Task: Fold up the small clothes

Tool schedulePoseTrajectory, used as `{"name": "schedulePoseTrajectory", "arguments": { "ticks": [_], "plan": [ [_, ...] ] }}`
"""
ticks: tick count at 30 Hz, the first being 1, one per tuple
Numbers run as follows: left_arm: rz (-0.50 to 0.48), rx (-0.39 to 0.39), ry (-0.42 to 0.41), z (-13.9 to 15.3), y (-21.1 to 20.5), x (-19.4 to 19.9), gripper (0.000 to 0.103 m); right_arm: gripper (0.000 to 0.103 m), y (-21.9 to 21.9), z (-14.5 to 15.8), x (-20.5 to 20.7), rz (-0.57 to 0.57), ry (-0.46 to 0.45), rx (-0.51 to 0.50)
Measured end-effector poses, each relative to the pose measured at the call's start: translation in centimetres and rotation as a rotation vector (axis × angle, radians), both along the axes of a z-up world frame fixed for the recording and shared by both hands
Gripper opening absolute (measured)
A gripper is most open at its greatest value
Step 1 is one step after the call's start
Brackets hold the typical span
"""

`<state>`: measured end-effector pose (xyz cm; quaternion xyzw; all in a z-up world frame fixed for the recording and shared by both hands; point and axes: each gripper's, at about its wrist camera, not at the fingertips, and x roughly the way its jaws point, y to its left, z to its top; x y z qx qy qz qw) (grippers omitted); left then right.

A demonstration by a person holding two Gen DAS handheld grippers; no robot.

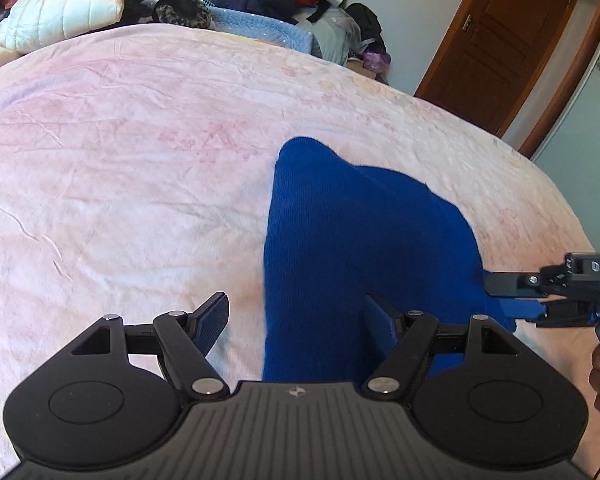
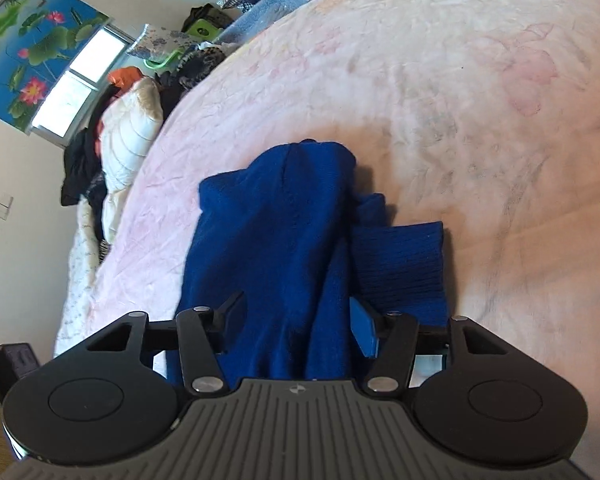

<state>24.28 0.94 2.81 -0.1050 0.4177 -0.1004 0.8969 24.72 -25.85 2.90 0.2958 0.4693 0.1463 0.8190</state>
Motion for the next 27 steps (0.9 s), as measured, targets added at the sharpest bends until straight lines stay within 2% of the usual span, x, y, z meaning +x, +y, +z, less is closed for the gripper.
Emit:
{"name": "schedulePoseTrajectory", "arguments": {
  "ticks": [2, 5, 8, 11, 16, 19, 22, 24, 25, 26, 27],
  "plan": [
    [0.001, -0.005, 0.005, -0.3, 0.0, -0.4, 0.074, 0.050, 0.0, 0.7, -0.2, -0.013, -0.022, -0.029],
    [-0.003, -0.017, 0.007, -0.3, 0.3, -0.7, 0.074, 0.048, -0.4, 1.7, -0.9, -0.014, -0.060, 0.020],
    [-0.005, -0.025, 0.015, -0.4, 0.2, -0.6, 0.074, 0.053, 0.2, 0.8, -0.8, 0.041, -0.004, 0.050],
    [-0.017, -0.032, 0.029, -0.7, -0.1, -0.7, 0.074, 0.054, 0.7, 0.0, -1.1, 0.038, 0.012, 0.005],
    [-0.043, -0.024, 0.040, -1.1, -0.5, -1.5, 0.074, 0.053, 0.1, 1.9, -2.3, -0.009, -0.076, -0.037],
    [-0.039, -0.030, 0.044, -1.2, -0.4, -1.5, 0.074, 0.053, -0.2, 2.7, -3.0, 0.004, -0.117, 0.003],
    [-0.038, -0.022, 0.048, -1.4, -0.7, -1.5, 0.074, 0.059, 0.3, 1.5, -2.9, 0.056, -0.056, 0.076],
    [-0.039, -0.021, 0.051, -1.5, -0.9, -1.5, 0.074, 0.060, 0.8, 0.1, -2.6, 0.058, -0.005, 0.065],
    [-0.040, -0.019, 0.052, -1.5, -0.9, -1.5, 0.074, 0.058, 1.0, -0.4, -2.6, 0.057, -0.001, 0.066],
    [-0.041, -0.018, 0.054, -1.5, -1.0, -1.5, 0.075, 0.052, 1.0, -0.9, -2.6, 0.053, 0.009, 0.087],
    [-0.044, -0.016, 0.056, -1.5, -1.1, -1.6, 0.075, 0.036, 1.2, -1.1, -2.6, 0.053, 0.011, 0.104]
  ]
}}
